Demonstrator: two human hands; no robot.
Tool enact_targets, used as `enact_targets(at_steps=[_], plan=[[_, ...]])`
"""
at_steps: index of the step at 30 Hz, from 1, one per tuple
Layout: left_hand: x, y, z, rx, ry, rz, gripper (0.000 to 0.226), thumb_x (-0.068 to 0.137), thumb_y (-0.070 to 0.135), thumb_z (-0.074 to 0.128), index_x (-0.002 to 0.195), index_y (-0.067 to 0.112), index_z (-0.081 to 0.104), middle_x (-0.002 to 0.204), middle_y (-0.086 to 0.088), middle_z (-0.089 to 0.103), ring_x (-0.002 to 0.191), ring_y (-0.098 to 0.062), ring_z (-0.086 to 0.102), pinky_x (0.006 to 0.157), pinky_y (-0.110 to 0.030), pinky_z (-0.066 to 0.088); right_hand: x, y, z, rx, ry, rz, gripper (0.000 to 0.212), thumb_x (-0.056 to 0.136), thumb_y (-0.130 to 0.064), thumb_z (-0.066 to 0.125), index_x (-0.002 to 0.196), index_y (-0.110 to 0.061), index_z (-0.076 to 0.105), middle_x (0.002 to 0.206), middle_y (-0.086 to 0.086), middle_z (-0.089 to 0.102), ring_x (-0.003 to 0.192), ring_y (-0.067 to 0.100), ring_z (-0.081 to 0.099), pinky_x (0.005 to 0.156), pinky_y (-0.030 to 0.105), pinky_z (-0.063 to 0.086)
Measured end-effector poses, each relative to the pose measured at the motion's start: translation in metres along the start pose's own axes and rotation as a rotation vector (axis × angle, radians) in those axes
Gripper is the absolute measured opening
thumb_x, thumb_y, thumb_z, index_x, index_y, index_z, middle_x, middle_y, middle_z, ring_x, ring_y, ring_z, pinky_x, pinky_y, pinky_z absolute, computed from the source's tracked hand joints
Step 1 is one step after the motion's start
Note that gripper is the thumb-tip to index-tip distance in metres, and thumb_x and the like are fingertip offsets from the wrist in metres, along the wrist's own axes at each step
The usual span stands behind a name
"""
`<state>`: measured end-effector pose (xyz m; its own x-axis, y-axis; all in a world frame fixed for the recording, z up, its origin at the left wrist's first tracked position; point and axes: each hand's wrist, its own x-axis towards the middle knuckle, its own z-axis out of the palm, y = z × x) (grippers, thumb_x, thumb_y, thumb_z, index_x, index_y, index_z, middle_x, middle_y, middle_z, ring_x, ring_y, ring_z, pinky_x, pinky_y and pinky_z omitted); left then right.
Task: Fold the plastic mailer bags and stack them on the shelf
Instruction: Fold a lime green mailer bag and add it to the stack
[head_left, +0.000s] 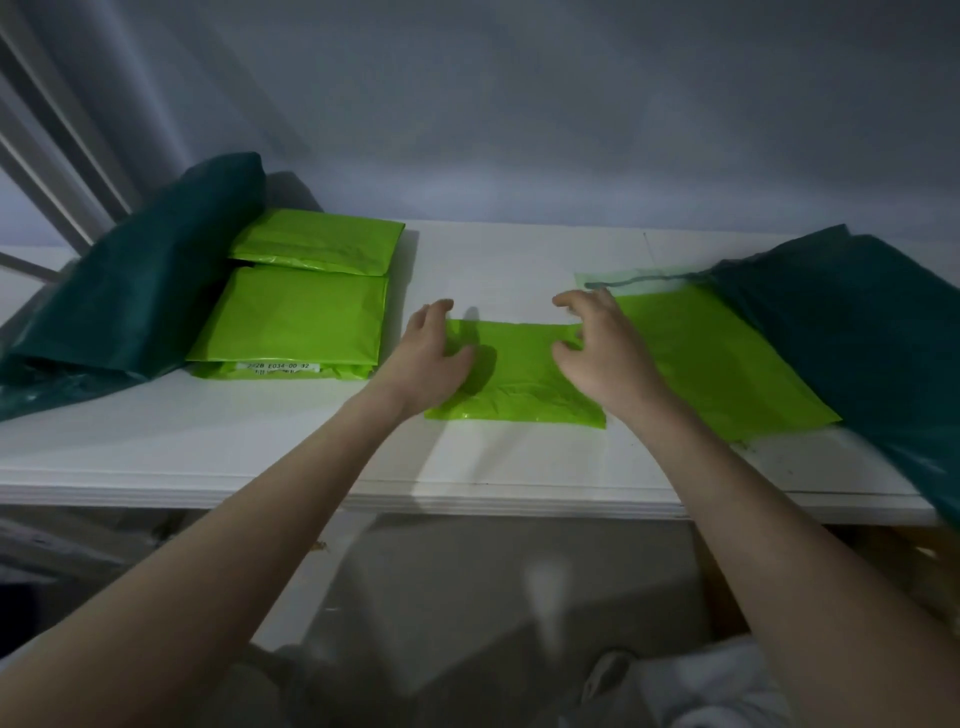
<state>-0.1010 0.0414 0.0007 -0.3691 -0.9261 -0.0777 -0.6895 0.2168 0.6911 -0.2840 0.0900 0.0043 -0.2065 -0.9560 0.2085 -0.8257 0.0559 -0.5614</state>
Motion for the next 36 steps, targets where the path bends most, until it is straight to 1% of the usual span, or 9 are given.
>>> enact_targets(at_steps=[6,10,13,20,22,25,27,31,36], plan=[[0.0,-0.003,-0.001,-0.01,0.014,-0.148,0.06,0.088,0.016,0.056,0.14,0.01,0.028,0.131,-0.017,0.048,0.116,-0.033,0.05,0.095,-0.035,0.043,-0.016,-0.002,-0.01,-0.313,-0.234,0.271,0.056,0.086,-0.028,0.057,0.132,-0.007,0.032,0.126,0.02,0.048,0.112,0.038,0.053,0.085,0.039,0.044],[0.002,0.0,0.002,-0.444,0.072,-0.226,0.053,0.085,0.006,0.061,0.133,0.008,0.038,0.126,-0.012,0.054,0.101,-0.023,0.055,0.091,-0.04,0.05,-0.013,0.001,-0.004,-0.232,-0.28,0.379,0.064,0.082,-0.022,0.055,0.137,-0.007,0.028,0.126,0.023,0.047,0.102,0.038,0.061,0.083,0.038,0.05],[0.003,0.008,0.001,-0.683,0.166,-0.253,0.053,0.085,-0.002,0.06,0.132,0.008,0.038,0.118,-0.006,0.05,0.089,-0.016,0.054,0.071,-0.023,0.05,-0.011,0.0,-0.003,-0.154,-0.291,0.424,0.068,0.078,-0.019,0.054,0.139,-0.008,0.026,0.129,0.021,0.045,0.102,0.038,0.062,0.087,0.044,0.053],[0.007,0.017,-0.018,-1.0,0.188,-0.211,0.051,0.081,-0.013,0.054,0.127,0.009,0.047,0.094,-0.008,0.06,0.073,-0.014,0.06,0.064,-0.022,0.05,-0.004,-0.006,-0.007,-0.071,-0.153,0.398,0.037,0.082,-0.017,0.06,0.115,-0.007,0.047,0.117,0.018,0.053,0.105,0.034,0.057,0.08,0.031,0.043],[0.006,0.022,-0.027,-1.015,0.213,-0.12,0.045,0.082,-0.013,0.054,0.12,0.012,0.053,0.079,0.001,0.062,0.058,-0.005,0.061,0.055,-0.017,0.048,0.0,-0.006,-0.008,0.05,-0.081,0.396,0.008,0.085,-0.019,0.055,0.086,-0.012,0.053,0.096,0.017,0.066,0.077,0.03,0.065,0.063,0.029,0.045],[0.005,0.025,-0.037,-1.01,0.272,0.014,0.039,0.082,-0.015,0.049,0.11,0.012,0.054,0.055,0.013,0.061,0.05,0.001,0.056,0.054,-0.011,0.044,0.004,-0.011,-0.01,0.388,-0.093,0.533,0.036,0.096,-0.032,0.034,0.077,-0.011,0.056,0.061,0.005,0.069,0.032,0.011,0.055,0.038,0.017,0.036],[0.005,0.024,-0.045,-1.021,0.276,0.101,0.039,0.082,-0.018,0.047,0.104,0.013,0.054,0.056,0.011,0.065,0.064,-0.001,0.063,0.07,-0.014,0.047,0.006,-0.018,-0.017,0.714,-0.153,0.642,0.06,0.099,-0.045,0.015,0.082,-0.009,0.06,0.051,0.001,0.067,0.035,0.014,0.059,0.047,0.019,0.039],[0.0,0.02,-0.055,-0.957,0.203,0.231,0.043,0.079,-0.024,0.046,0.095,0.015,0.054,0.059,0.007,0.069,0.091,-0.004,0.067,0.088,-0.017,0.046,0.008,-0.024,-0.027,1.237,-0.223,0.609,0.077,0.093,-0.063,0.007,0.092,-0.008,0.061,0.073,0.011,0.072,0.054,0.027,0.069,0.052,0.023,0.052],[-0.006,0.012,-0.065,-0.836,0.205,0.29,0.046,0.075,-0.026,0.042,0.09,0.014,0.058,0.067,0.011,0.072,0.084,0.003,0.064,0.079,-0.013,0.049,0.013,-0.032,-0.032,1.491,-0.14,0.582,0.033,0.093,-0.038,0.038,0.086,-0.016,0.061,0.065,0.004,0.07,0.055,0.021,0.069,0.05,0.025,0.055]])
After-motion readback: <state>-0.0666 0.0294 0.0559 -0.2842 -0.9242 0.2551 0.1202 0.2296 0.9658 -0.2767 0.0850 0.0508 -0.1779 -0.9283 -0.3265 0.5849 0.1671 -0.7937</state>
